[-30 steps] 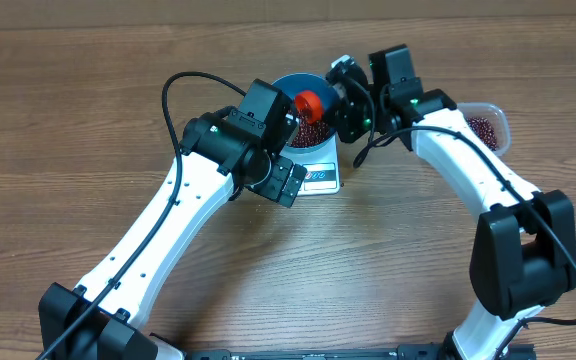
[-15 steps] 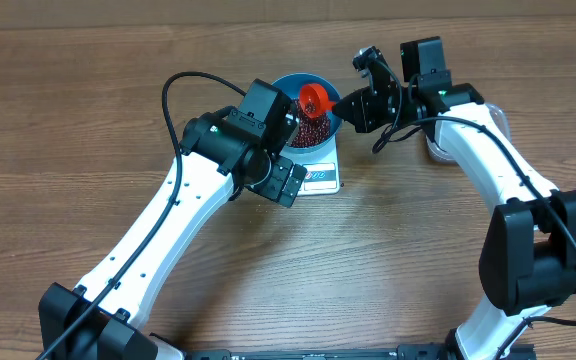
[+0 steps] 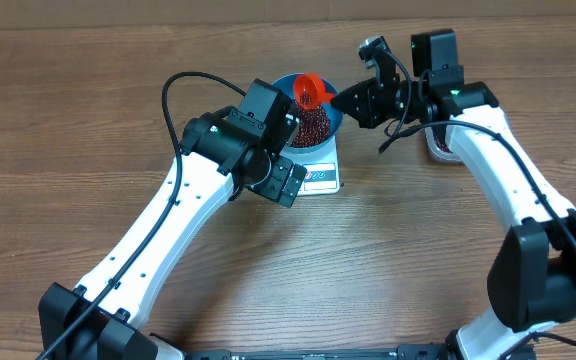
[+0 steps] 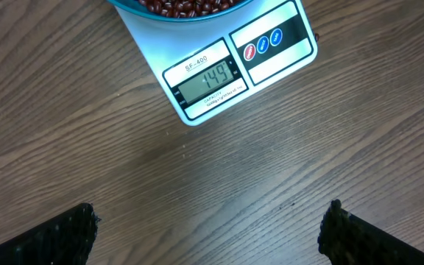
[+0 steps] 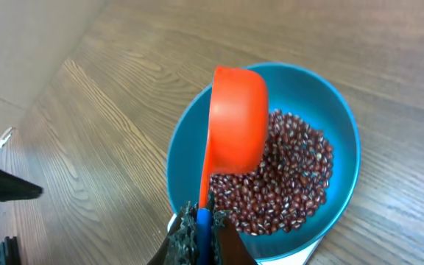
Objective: Scoop item into bowl and weigh 150g on scale
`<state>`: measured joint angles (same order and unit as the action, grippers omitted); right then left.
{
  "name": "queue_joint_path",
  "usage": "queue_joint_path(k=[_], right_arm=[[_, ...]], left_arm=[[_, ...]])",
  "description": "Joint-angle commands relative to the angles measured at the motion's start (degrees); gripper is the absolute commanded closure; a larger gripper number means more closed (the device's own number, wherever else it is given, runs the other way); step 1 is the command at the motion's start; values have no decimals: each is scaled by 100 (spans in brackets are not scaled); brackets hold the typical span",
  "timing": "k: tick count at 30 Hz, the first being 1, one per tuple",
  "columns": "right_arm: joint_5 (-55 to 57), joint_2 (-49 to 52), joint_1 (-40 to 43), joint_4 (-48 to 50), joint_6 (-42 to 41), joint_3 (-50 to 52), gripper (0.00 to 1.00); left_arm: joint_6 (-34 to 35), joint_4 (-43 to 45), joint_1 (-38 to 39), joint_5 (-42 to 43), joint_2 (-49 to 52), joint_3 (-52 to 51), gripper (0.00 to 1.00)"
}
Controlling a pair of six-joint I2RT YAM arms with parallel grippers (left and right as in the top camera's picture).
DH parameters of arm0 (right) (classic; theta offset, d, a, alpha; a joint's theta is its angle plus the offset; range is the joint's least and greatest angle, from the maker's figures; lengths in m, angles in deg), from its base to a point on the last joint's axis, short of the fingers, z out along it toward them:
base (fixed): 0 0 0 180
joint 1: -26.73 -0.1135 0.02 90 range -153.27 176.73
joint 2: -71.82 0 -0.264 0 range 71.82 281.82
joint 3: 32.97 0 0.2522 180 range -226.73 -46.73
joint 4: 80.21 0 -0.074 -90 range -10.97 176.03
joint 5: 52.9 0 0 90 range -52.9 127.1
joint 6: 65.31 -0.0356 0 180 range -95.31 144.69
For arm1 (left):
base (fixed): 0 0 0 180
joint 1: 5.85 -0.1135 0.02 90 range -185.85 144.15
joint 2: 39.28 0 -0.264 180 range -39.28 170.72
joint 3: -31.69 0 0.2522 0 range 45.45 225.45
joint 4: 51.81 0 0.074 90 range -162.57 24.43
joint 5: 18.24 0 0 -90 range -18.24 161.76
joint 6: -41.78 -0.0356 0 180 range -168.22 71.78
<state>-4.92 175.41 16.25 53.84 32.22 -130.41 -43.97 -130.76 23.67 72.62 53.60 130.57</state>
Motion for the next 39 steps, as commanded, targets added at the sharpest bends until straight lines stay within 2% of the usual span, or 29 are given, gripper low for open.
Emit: queue_joint_path(k=[1, 5, 9, 13, 20, 21, 24, 27, 35, 37, 38, 39], right_arm=[[-4, -236, 37, 0, 2, -197, 96], [-7, -236, 37, -37, 26, -197, 96], [114, -321, -87, -529, 1360, -197, 96], [938, -337, -140, -389, 667, -197, 96], [883, -334, -140, -393, 638, -197, 96], [776, -337, -142, -413, 675, -197, 97], [219, -400, -188, -761, 1899, -197, 96], [896, -407, -232, -584, 1390, -197, 96], [874, -407, -243, -535, 1322, -197, 96], [835, -407, -243, -494, 1095, -197, 96], [693, -426, -264, -544, 1143, -197, 96], [505, -463, -304, -684, 1523, -197, 96]], left_arm=[[-87, -15, 11, -17, -63, 52, 0], [-87, -15, 11, -17, -63, 52, 0], [-87, -15, 11, -17, -63, 52, 0], [-87, -15, 11, -20, -63, 52, 0], [-87, -15, 11, -20, -63, 52, 0], [-87, -15, 11, -20, -63, 52, 0], [-87, -15, 11, -20, -63, 52, 0], [-87, -15, 11, -20, -63, 52, 0], [-87, -15, 11, -20, -63, 52, 0], [-87, -15, 11, -20, -63, 52, 0], [-87, -15, 11, -20, -63, 52, 0], [-87, -15, 11, -20, -63, 52, 0]])
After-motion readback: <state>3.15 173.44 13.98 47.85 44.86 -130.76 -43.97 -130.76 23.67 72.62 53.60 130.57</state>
